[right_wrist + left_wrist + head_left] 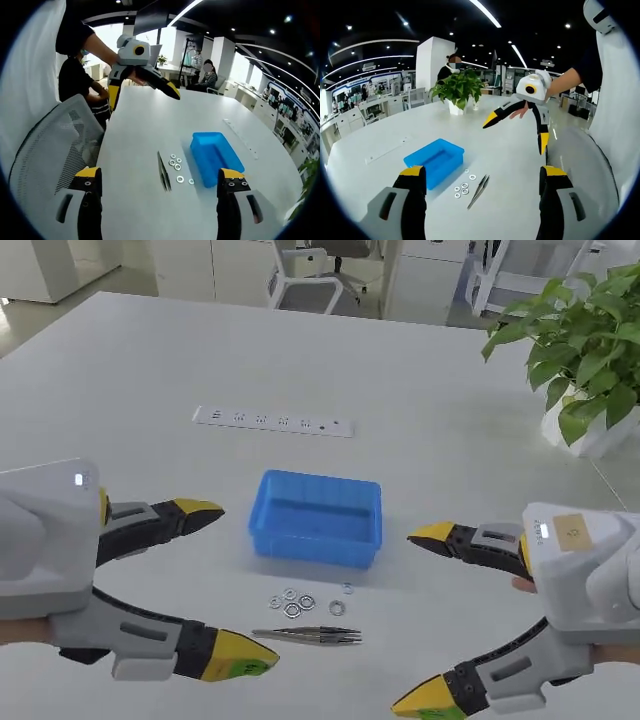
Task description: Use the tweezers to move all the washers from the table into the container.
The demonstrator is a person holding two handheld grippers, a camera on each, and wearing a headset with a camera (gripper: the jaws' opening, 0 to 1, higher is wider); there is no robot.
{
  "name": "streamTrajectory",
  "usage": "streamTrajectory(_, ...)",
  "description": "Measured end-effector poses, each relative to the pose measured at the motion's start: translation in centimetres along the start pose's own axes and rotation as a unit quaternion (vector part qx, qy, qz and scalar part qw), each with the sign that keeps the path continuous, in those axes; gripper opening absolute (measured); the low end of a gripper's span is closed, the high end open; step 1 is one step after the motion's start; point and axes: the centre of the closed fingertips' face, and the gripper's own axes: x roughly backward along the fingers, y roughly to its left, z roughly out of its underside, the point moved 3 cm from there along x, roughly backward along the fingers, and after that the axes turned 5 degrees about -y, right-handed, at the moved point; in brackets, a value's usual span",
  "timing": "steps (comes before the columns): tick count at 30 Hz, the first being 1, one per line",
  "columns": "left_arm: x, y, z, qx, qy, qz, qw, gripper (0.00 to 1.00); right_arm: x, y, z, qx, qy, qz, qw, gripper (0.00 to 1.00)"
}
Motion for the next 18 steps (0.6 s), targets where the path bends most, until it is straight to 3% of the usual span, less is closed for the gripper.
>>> streamTrajectory(3,-0.4,-0.2,1.0,-0.013,0.024,0.017,0.9995,0.99,0.1,-0.3,-0.2,0.006,-0.001,0.003,1.0000,0.96)
streamTrajectory(5,-0.9,-0.3,1.5,-0.004,0.035,0.030,0.9989,0.99,0.1,-0.5,-0.2,-0.003,-0.005,0.006,1.0000,0.96)
streamTrajectory(12,-1.6,-0.6,0.8,-0.007,0.028,0.036,0.9989,0.99,0.2,-0.6,-0.1,-0.009,-0.005,0.005,0.9999,0.95)
streamTrajectory(18,-1.2,0.1,0.8,-0.005,0.024,0.029,0.9993,0.99,0.4,-1.1,0.1,-0.019,-0.009,0.008,0.9997,0.95)
